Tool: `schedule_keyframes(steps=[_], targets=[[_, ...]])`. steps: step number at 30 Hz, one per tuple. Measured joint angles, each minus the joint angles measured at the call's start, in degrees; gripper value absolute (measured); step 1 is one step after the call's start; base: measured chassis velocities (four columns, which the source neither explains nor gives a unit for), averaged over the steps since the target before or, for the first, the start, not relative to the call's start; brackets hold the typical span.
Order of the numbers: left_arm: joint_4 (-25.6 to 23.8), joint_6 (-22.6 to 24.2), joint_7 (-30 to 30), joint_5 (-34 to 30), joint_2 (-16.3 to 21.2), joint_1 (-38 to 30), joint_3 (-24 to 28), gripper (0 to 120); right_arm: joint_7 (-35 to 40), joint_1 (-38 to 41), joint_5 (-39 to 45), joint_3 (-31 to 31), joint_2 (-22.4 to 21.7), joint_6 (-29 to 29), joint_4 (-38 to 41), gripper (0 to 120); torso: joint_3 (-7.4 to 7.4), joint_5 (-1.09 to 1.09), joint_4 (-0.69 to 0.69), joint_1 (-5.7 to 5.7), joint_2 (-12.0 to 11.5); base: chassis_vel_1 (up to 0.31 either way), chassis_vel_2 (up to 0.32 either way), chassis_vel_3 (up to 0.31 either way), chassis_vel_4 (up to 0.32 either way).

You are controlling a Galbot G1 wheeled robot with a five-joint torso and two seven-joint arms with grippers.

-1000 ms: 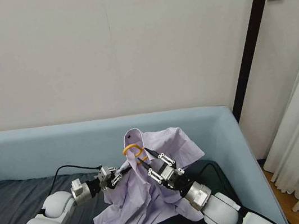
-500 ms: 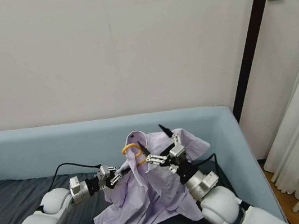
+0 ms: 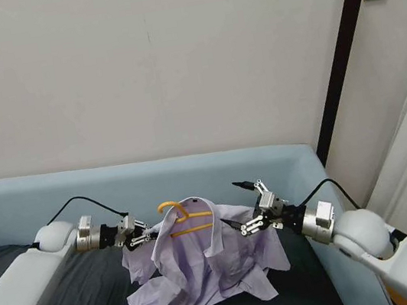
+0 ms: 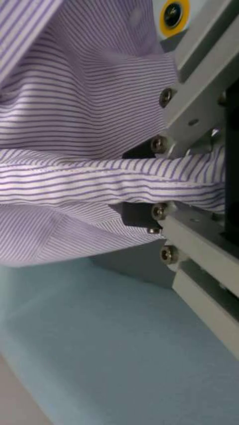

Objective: Pick up the clothes from the sofa and hang them on the clothes hanger.

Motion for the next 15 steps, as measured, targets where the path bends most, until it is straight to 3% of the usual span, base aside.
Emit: schedule_keyframes(steps=[15], targets=[[2.1,0.5,1.3,0.7,-2.7,-1.9,1.5,1,-4.5,0.2,-12.3,0.4,2.0,-2.9,-2.5,100,0.00,-0.01,0.00,0.00,0.0,0.000,0.000,0.000,0.000]])
